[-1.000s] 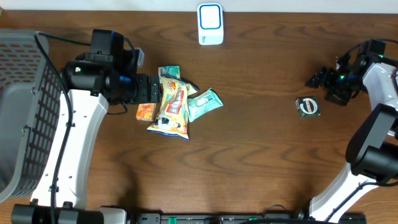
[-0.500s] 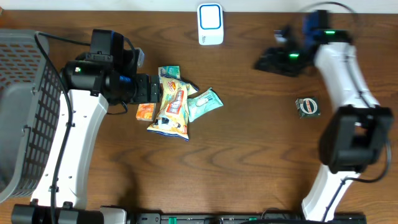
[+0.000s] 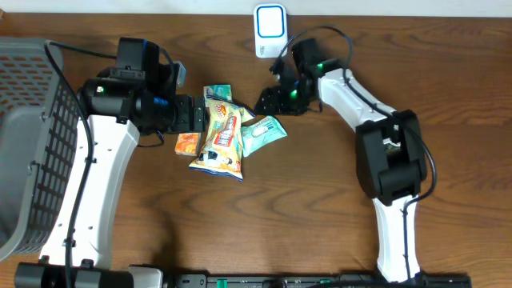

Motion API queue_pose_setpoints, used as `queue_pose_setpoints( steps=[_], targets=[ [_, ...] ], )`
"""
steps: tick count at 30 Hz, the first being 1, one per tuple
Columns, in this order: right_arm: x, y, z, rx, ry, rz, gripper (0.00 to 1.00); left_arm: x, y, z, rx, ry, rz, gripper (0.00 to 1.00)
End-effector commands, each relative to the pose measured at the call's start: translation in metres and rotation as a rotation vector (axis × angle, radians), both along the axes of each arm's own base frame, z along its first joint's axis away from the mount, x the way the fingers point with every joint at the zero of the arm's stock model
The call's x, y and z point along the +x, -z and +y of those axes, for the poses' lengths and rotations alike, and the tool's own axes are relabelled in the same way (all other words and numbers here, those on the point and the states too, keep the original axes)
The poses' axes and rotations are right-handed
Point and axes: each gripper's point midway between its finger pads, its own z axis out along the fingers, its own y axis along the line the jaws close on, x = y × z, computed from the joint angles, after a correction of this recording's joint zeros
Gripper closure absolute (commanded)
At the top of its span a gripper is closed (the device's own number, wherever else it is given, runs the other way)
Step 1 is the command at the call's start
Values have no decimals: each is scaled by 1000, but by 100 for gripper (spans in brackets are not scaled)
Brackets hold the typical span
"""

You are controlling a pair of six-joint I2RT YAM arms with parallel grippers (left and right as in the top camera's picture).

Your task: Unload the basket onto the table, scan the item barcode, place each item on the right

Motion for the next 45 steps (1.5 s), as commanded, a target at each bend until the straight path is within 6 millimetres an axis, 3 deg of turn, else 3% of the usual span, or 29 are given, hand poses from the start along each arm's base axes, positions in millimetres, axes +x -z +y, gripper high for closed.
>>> queue_pose_setpoints(
  steps=[1, 8, 15, 19, 22, 26, 27, 29, 32, 37, 38, 39, 40, 43, 45],
  targets=[
    [-2, 8, -5, -33, -4, 17, 31, 0, 3, 0, -2, 13, 7, 6],
    [-32, 21, -15, -85, -93, 97, 33, 0, 3, 0, -2, 13, 7, 6],
    [-45, 31, -14, -95, -113, 125, 40, 0, 3, 0, -2, 13, 7, 6],
    [-50, 50, -10, -95, -72, 150, 48, 0, 3, 0, -2, 13, 7, 6],
    [-54, 67, -8, -101, -40, 184, 62, 0, 3, 0, -2, 13, 7, 6],
    [-54, 72, -9, -103, -26, 197, 94, 0, 3, 0, -2, 13, 7, 6],
    [-53, 72, -9, -102, -26, 195, 99, 0, 3, 0, -2, 13, 7, 6],
    [-50, 72, -11, -98, -19, 190, 99, 0, 3, 0, -2, 13, 7, 6],
    [-40, 53, -14, -51, 0, 174, 99, 0, 3, 0, -2, 13, 7, 6],
    [-13, -18, -33, -21, 49, 26, 99, 0, 3, 0, -2, 13, 7, 6],
    [-6, -43, -45, -73, 78, -49, 99, 0, 3, 0, -2, 13, 7, 6],
    [-5, -52, -50, -98, 88, -75, 99, 0, 3, 0, -2, 13, 7, 6],
    [-1, -83, -70, -209, 135, -181, 99, 0, 3, 0, -2, 13, 7, 6],
    [-2, -118, -95, -396, 175, -326, 99, 0, 3, 0, -2, 13, 7, 6],
    [-5, -130, -114, -586, 200, -405, 99, 0, 3, 0, -2, 13, 7, 6]
  ],
)
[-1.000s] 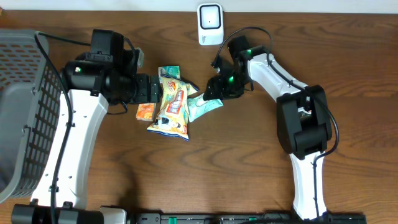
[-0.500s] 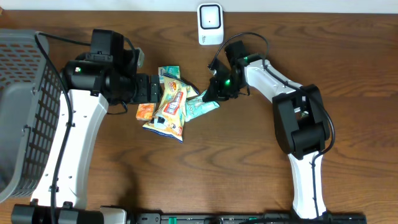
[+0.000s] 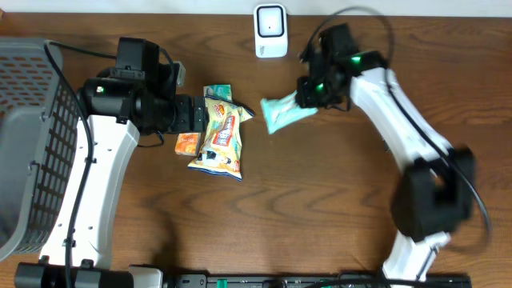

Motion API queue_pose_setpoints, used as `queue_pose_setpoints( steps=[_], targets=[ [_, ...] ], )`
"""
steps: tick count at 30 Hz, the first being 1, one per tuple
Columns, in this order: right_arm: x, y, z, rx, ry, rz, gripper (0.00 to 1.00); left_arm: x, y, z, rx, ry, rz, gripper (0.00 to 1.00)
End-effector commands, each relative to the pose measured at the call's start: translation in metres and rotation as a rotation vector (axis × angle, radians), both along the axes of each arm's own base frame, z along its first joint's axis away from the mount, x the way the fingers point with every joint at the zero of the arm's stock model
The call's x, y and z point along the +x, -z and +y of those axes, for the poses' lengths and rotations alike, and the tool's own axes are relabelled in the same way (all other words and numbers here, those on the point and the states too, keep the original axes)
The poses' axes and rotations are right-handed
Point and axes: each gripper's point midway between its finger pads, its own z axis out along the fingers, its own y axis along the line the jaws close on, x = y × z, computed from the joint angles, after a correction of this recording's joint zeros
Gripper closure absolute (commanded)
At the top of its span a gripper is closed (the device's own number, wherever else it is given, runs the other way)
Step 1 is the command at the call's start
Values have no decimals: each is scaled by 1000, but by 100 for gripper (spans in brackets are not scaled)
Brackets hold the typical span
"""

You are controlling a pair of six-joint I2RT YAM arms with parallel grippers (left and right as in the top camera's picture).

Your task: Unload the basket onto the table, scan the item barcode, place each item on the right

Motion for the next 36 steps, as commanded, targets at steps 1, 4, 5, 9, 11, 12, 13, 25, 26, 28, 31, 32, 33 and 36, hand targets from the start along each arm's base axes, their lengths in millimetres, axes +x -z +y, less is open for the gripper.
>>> queue_pose_setpoints(
  steps=[1, 4, 5, 9, 11, 12, 13, 25, 26, 28, 31, 32, 33, 36],
  targets=[
    [3, -26, -42, -404, 83, -178, 99, 0, 3, 0, -2, 13, 7, 6],
    [-6, -38, -82, -854, 199, -264, 99, 0, 3, 0, -2, 13, 7, 6],
    [-8, -44, -88, -968, 240, -303, 99, 0, 3, 0, -2, 13, 7, 6],
    [-8, -35, -76, -1130, 227, -359, 99, 0, 3, 0, -2, 13, 7, 6],
    [-11, -16, -70, -1194, 162, -327, 99, 0, 3, 0, -2, 13, 7, 6],
    [-13, -8, -69, -1245, 132, -319, 99, 0, 3, 0, -2, 13, 7, 6],
    [-13, -4, -69, -1275, 120, -318, 99, 0, 3, 0, -2, 13, 7, 6],
    [-59, 86, 8, -1115, -164, -128, 33, 0, 3, 0, -2, 13, 7, 6],
    [-64, 94, 15, -1063, -193, -92, 31, 0, 3, 0, -2, 13, 7, 6],
    [-73, 107, 31, -954, -257, -22, 31, 0, 3, 0, -2, 13, 7, 6],
    [-86, 117, 56, -758, -319, 82, 34, 0, 3, 0, -2, 13, 7, 6],
    [-87, 117, 62, -707, -330, 103, 37, 0, 3, 0, -2, 13, 7, 6],
    [-88, 115, 68, -650, -331, 125, 38, 0, 3, 0, -2, 13, 7, 6],
    [-82, 95, 89, -418, -341, 180, 41, 0, 3, 0, -2, 13, 7, 6]
  ],
)
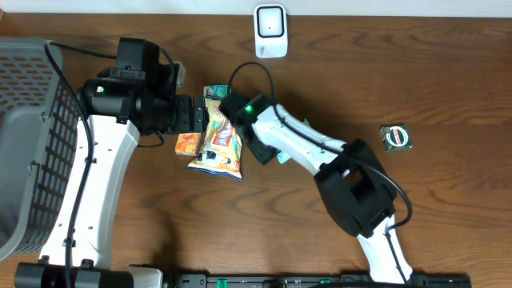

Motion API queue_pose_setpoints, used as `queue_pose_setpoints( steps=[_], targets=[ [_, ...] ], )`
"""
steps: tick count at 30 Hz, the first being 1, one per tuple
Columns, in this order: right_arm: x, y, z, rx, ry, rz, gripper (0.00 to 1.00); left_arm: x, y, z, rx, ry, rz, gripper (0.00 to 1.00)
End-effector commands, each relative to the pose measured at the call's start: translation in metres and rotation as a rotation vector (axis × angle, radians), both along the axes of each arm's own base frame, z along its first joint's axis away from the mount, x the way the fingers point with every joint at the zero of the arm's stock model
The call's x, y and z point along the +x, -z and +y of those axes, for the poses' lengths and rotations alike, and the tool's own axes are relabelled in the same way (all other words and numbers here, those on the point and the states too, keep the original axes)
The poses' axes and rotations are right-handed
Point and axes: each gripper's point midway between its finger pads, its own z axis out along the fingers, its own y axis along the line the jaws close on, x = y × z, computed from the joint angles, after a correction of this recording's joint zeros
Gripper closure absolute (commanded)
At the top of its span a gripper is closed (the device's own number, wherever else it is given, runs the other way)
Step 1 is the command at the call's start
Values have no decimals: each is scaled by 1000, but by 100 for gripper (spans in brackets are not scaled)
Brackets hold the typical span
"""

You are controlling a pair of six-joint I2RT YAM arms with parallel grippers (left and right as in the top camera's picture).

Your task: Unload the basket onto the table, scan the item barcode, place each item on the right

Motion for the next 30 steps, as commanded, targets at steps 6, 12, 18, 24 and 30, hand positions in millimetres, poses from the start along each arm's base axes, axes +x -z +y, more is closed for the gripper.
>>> queue_pose_setpoints(
  steps=[6, 12, 18, 24, 30],
  targets=[
    [25, -64, 18, 538, 130, 172, 52, 0, 3, 0, -2, 13, 7, 6],
    [17, -44, 15, 588, 247, 252, 97, 0, 3, 0, -2, 13, 7, 6],
    [32, 4, 5, 444, 551, 4, 93, 0, 3, 0, -2, 13, 7, 6],
    [7, 18, 11, 417, 507, 67, 93, 0, 3, 0, -2, 13, 7, 6],
    [-29, 11, -24, 270, 463, 230, 91, 0, 3, 0, -2, 13, 7, 6]
  ],
)
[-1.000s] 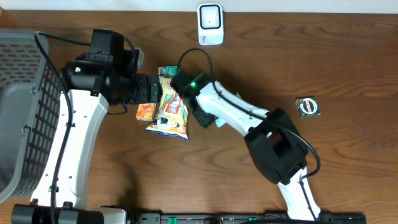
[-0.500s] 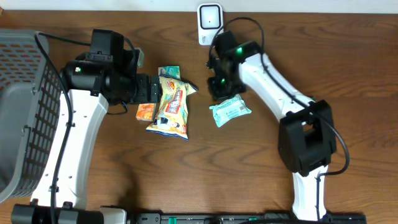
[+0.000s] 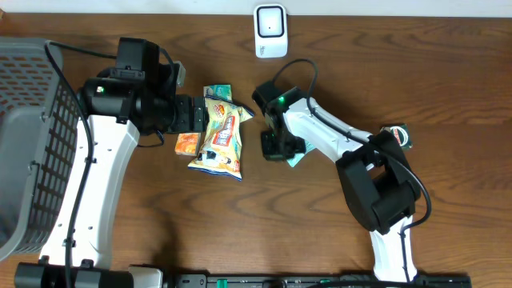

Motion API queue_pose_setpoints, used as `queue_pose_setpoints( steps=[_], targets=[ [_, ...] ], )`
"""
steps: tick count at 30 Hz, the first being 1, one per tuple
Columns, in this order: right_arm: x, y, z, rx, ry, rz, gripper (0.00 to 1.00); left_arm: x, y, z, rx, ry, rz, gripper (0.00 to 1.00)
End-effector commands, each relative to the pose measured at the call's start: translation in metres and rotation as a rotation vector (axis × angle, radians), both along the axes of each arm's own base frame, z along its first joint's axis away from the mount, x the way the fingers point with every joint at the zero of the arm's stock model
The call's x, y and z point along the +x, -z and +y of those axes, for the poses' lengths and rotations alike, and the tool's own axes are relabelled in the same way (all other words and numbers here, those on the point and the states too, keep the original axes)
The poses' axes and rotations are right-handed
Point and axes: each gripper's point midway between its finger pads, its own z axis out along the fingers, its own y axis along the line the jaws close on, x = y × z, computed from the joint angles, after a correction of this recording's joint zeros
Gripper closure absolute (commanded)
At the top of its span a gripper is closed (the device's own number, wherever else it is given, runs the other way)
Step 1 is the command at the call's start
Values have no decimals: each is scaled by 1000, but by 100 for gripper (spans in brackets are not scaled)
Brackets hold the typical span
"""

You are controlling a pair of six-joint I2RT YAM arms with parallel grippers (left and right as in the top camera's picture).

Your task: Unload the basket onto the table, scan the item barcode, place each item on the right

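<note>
The white barcode scanner (image 3: 270,30) stands at the table's far edge. My right gripper (image 3: 280,147) is low over the table, right of the snack pile, and looks shut on a mint-green packet (image 3: 296,160), which shows only as a corner at its lower right. My left gripper (image 3: 197,114) rests open against the left edge of a yellow snack bag (image 3: 222,136). A green packet (image 3: 218,92) lies behind that bag and an orange packet (image 3: 186,144) to its left.
A grey mesh basket (image 3: 36,136) fills the left side. A small dark round item (image 3: 398,134) lies at the right, partly behind the right arm's link. The right arm's base stands at the front right.
My right wrist has pulled back to the right, from over the yellow bag to beside the pile, and the mint-green corner has shifted right with it. The left arm is unchanged.
My right gripper was first at the mint-green packet beside the pile. Then it held the packet up just right of the scanner. Later it was low over the yellow bag, and now it is beside the pile. The left arm never moved.
</note>
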Motion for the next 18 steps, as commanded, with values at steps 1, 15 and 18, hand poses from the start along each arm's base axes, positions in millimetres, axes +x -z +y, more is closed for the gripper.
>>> queue_pose_setpoints(
  steps=[1, 15, 18],
  targets=[
    [-1, -9, -27, -73, -28, 23, 90, 0, 3, 0, -2, 14, 7, 6],
    [88, -15, -124, -298, 121, -255, 89, 0, 3, 0, -2, 14, 7, 6],
    [108, -18, -109, -185, 49, -309, 87, 0, 3, 0, -2, 14, 7, 6]
  ],
)
